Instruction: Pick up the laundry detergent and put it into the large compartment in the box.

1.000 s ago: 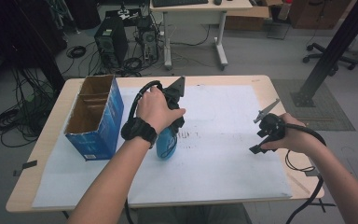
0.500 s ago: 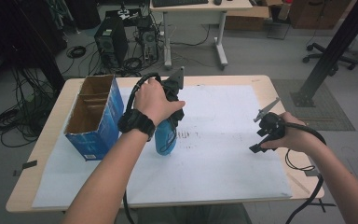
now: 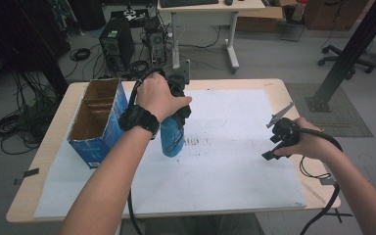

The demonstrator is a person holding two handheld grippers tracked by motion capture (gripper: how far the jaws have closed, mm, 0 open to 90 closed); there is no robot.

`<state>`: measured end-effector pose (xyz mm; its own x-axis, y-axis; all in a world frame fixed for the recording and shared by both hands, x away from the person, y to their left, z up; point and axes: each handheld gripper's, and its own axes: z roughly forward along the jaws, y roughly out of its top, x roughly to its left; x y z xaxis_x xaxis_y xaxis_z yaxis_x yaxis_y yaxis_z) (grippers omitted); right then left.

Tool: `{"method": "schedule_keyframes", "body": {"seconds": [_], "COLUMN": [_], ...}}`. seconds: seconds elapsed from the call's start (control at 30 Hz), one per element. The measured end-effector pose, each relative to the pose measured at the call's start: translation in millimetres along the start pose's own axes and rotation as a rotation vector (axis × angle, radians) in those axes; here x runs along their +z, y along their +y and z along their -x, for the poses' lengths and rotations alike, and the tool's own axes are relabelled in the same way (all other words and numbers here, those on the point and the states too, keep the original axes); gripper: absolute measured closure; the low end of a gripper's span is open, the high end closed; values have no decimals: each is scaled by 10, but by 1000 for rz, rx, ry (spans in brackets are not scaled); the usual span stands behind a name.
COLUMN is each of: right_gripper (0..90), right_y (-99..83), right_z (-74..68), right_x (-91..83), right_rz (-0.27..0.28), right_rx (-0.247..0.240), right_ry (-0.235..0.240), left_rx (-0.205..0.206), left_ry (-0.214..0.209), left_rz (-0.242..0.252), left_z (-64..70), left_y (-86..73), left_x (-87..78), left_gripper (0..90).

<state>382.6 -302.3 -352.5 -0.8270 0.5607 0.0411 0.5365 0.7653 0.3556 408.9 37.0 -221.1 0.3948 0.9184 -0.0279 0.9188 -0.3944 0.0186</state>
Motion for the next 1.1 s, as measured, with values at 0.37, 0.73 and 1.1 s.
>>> {"method": "schedule_keyframes", "body": {"seconds": [0.37,0.73,1.1], "right_gripper": [208,208,208], "right_y": [44,42,54], "right_z": [4,26,33], "right_x": [-2,-19,-18], "right_rz": [0,5,6], "right_rx": [-5,-4,-9], "right_ry": [2,2,4], "left_rx": [-13,-27,-23], "left_ry": [-4,-11,-7], "left_rz": [8,10,17], "left_z": [-63,-105,-97], "left_y": [5,33,64], "left_x": [-183,-317,-533], "left_gripper": [373,373,373]}}
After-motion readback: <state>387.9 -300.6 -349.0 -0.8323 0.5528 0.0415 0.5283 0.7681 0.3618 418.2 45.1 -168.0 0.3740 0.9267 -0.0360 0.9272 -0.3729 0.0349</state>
